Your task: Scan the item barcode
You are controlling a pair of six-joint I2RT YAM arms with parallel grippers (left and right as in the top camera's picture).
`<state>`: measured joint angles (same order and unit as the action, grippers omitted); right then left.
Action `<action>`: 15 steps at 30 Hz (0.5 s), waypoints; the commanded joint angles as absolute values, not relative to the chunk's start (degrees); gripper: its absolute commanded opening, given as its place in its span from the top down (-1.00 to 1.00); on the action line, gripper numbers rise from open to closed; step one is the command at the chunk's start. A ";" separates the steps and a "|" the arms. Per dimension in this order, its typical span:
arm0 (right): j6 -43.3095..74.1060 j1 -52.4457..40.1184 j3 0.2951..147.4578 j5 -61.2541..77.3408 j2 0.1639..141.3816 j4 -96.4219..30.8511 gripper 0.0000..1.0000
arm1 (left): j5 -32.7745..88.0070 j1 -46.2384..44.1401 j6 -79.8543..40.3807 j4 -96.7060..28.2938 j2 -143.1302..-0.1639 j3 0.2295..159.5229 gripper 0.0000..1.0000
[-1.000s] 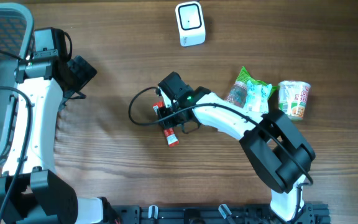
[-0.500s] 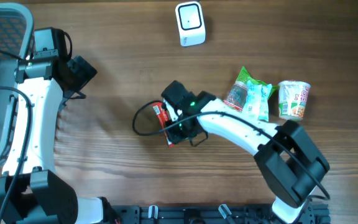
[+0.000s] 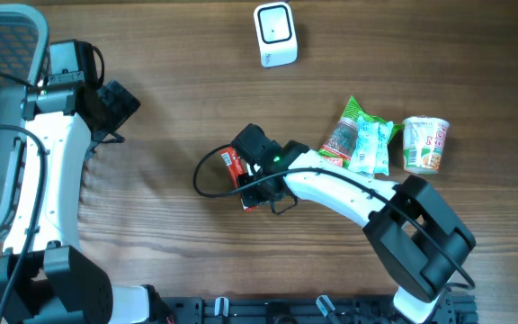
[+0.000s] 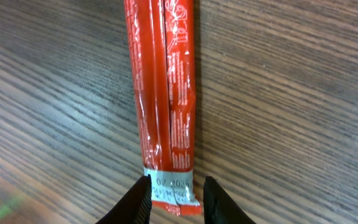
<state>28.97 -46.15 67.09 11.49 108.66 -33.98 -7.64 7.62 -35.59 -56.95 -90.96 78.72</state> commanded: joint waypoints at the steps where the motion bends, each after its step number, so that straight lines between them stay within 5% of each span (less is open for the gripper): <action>1: 32.16 -46.35 65.98 10.35 110.67 -33.12 0.45 | -8.19 7.90 -34.72 -56.99 -90.98 79.53 -1.00; 8: 32.12 -47.81 65.98 10.35 113.67 -31.24 0.57 | -8.19 7.90 -34.72 -56.97 -90.98 79.53 -1.00; 10: 32.12 -48.05 65.98 10.35 114.43 -30.61 0.92 | -8.19 7.90 -34.72 -56.97 -90.98 79.53 -1.00; 15: 25.67 -44.05 67.48 15.92 107.83 -34.04 0.92 | -8.19 7.90 -34.72 -56.97 -90.98 79.53 -1.00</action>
